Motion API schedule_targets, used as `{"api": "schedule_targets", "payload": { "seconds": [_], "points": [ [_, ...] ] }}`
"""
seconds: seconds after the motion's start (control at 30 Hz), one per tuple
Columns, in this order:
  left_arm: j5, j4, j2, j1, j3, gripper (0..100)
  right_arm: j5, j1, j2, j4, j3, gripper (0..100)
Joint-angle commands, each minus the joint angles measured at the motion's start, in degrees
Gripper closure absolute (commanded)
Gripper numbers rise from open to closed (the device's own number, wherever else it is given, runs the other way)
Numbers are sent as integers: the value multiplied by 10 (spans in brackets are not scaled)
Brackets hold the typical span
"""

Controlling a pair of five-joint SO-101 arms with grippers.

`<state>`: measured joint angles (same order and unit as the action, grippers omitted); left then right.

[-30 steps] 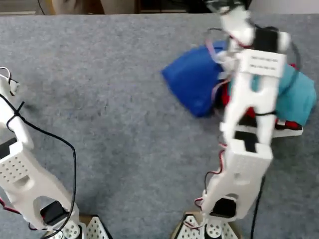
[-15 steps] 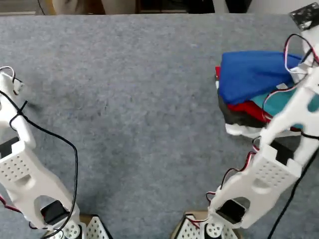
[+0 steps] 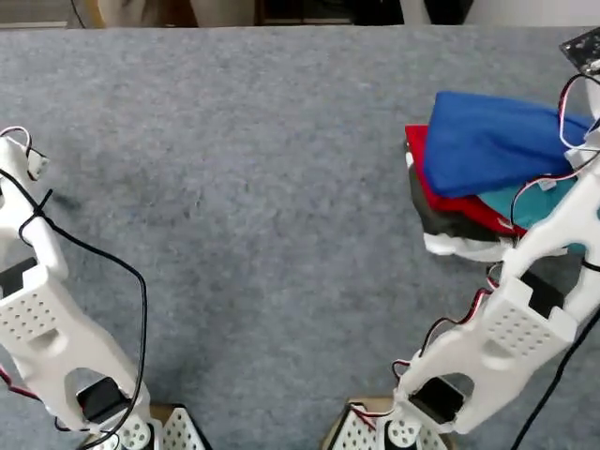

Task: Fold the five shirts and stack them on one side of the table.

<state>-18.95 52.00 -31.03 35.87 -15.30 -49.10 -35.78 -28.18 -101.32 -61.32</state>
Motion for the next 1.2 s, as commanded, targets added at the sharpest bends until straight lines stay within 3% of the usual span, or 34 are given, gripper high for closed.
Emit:
{"api": "schedule_targets", "payload": {
  "seconds": [0.0, 0.13, 0.2, 0.33, 0.5, 0.63, 0.8, 0.93, 1.17],
  "points": [
    [29, 3, 5, -18, -23, 892, -6, -18, 44, -10, -33, 864],
    [64, 33, 8, -39, -22, 895, -10, -17, 78, -10, -27, 568],
    [98, 65, 11, -62, -22, 896, -7, -15, 104, -11, -26, 519],
    [124, 125, 12, -105, -22, 897, 9, -13, 177, -11, 14, 634],
    [143, 153, 67, -121, 31, 898, 73, -6, 305, -10, 164, 998],
    [183, 95, 167, -126, 216, 898, 119, 0, 400, -10, 313, 892],
    [250, 61, 416, -138, 477, 898, 139, 58, 540, -9, 497, 998],
    [262, 59, 627, -162, 597, 897, 161, 145, 658, 11, 658, 997],
    [262, 59, 844, -244, 751, 893, 263, 267, 828, 176, 939, 995]
  ]
}}
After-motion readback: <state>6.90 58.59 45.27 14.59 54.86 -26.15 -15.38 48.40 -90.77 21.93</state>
